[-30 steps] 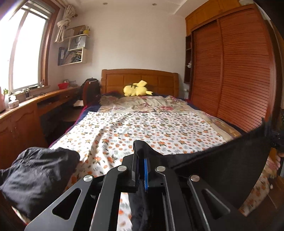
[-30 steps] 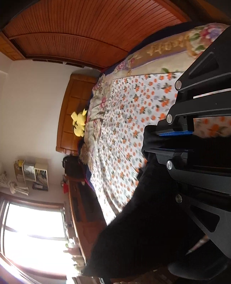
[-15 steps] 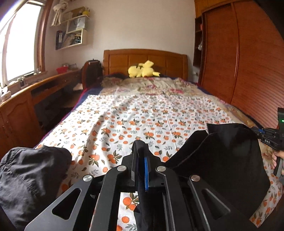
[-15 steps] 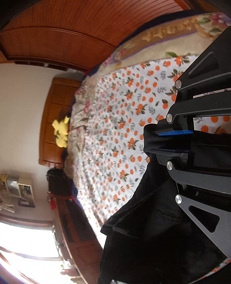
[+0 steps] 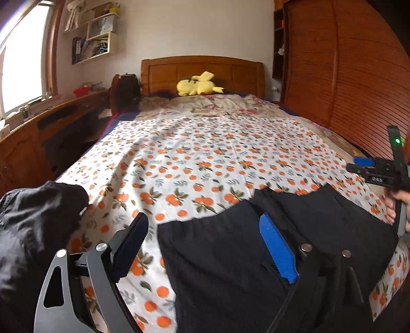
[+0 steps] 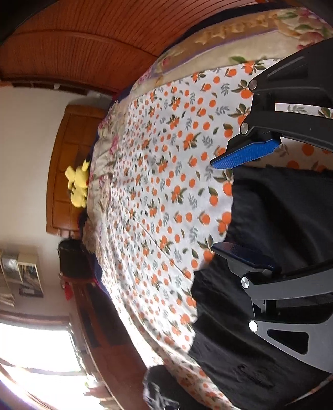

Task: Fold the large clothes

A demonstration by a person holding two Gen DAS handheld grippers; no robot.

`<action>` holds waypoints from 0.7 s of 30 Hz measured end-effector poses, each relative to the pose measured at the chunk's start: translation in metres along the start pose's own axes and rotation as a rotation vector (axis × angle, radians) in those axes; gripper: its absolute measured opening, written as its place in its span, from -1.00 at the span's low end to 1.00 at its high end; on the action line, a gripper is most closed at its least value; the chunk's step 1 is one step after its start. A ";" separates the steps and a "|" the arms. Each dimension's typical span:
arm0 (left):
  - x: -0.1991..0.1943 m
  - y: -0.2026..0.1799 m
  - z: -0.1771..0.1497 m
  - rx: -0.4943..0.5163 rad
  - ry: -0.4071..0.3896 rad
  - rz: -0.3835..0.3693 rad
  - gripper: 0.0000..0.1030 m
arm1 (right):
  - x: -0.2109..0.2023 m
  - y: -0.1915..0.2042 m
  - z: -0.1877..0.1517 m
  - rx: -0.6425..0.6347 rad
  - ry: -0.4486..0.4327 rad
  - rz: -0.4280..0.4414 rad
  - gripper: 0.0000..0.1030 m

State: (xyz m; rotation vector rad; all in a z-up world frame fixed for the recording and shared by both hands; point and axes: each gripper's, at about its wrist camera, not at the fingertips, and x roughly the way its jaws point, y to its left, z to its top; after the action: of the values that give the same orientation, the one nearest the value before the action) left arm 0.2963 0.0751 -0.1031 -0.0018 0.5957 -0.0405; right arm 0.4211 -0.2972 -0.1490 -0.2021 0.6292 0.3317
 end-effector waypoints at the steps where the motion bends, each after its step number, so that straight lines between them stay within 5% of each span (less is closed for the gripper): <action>1: -0.002 -0.004 -0.004 0.003 0.000 -0.012 0.81 | -0.001 0.006 -0.002 -0.014 0.008 0.013 0.11; 7: -0.023 -0.029 -0.018 0.025 -0.023 -0.058 0.95 | -0.005 0.040 -0.016 -0.055 0.050 0.085 0.11; 21: -0.065 -0.054 -0.056 0.048 -0.034 -0.136 0.95 | -0.043 0.102 -0.069 -0.109 0.087 0.191 0.11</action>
State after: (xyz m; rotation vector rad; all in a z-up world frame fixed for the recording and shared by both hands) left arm 0.2092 0.0239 -0.1121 0.0040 0.5603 -0.1864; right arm 0.3137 -0.2322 -0.1858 -0.2629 0.7192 0.5440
